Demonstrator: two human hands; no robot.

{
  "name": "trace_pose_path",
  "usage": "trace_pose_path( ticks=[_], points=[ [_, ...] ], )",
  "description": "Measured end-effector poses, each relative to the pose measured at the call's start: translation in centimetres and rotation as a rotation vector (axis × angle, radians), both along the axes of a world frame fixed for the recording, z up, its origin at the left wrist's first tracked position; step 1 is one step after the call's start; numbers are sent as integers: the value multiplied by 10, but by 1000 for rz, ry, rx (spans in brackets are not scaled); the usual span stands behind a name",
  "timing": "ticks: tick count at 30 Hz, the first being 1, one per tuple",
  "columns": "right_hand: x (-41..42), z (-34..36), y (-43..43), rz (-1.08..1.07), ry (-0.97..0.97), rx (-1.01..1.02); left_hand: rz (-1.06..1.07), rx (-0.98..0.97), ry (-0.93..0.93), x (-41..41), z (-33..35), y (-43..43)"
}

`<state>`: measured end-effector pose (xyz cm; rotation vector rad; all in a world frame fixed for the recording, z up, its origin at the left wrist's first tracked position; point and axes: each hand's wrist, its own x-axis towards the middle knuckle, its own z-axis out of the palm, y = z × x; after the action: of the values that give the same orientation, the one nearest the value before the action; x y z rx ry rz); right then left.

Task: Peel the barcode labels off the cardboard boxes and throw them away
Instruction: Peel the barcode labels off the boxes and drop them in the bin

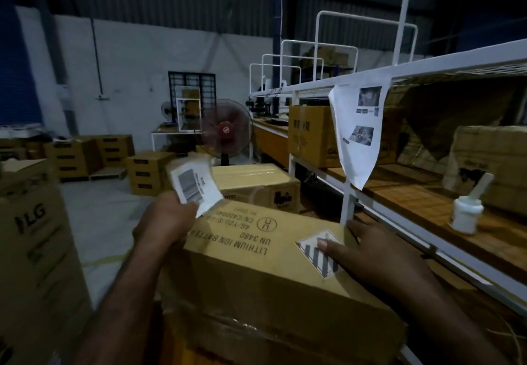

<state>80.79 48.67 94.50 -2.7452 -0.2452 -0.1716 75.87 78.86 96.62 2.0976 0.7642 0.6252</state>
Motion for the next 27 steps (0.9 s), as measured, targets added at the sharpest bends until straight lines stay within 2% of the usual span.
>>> trace_pose_path(
  ticks=[10, 20, 24, 27],
  points=[
    [-41, 80, 23, 210, -336, 70, 104, -121, -451, -91, 62, 26],
    [-26, 125, 31, 362, -667, 252, 199, -37, -961, -108, 73, 14],
    [24, 127, 41, 375, -731, 307, 231, 30, -1066, -79, 63, 22],
    [83, 115, 60, 383, -751, 322, 100, -89, -997, -41, 52, 33]
  ],
)
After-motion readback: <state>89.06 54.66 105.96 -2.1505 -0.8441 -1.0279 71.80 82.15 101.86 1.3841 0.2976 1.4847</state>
